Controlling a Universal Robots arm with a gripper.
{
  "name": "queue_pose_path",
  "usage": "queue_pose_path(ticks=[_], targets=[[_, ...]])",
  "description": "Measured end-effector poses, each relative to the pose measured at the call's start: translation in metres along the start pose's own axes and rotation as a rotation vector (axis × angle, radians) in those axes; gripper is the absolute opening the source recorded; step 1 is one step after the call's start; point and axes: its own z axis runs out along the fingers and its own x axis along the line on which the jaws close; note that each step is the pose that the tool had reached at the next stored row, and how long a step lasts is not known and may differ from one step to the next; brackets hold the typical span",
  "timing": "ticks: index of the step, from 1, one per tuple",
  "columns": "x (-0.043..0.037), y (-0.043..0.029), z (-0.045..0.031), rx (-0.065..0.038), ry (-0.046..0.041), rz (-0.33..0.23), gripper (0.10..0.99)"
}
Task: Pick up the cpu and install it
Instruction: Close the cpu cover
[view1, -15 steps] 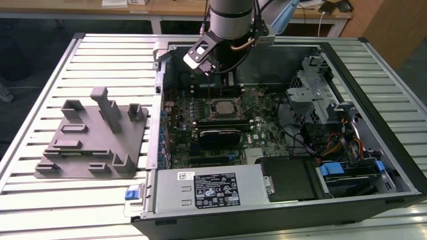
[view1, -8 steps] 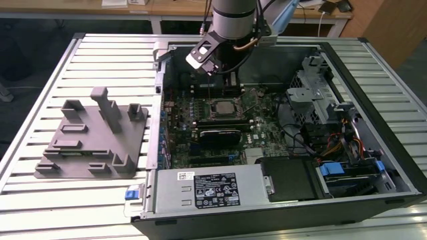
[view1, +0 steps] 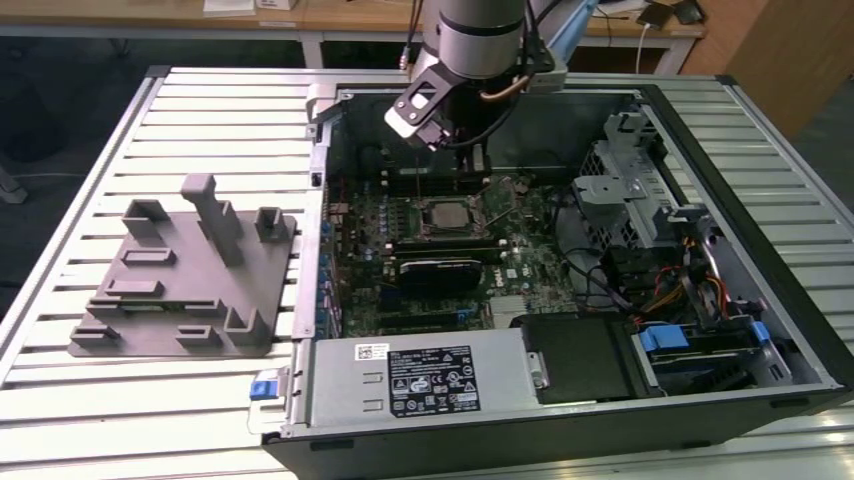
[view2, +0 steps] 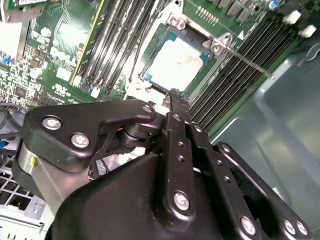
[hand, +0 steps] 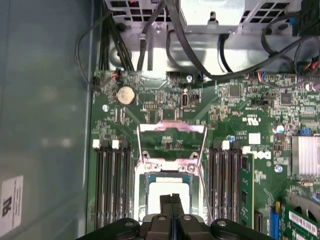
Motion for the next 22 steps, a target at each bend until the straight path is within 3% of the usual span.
queue_pose_path(ticks=[18, 22], targets=[[-0.0009, 0.0363, 0.002, 0.0, 0.0, 0.0, 0.106], [-0.001, 0.0407, 0.0021, 0.0, -0.0002, 0.0, 0.106]])
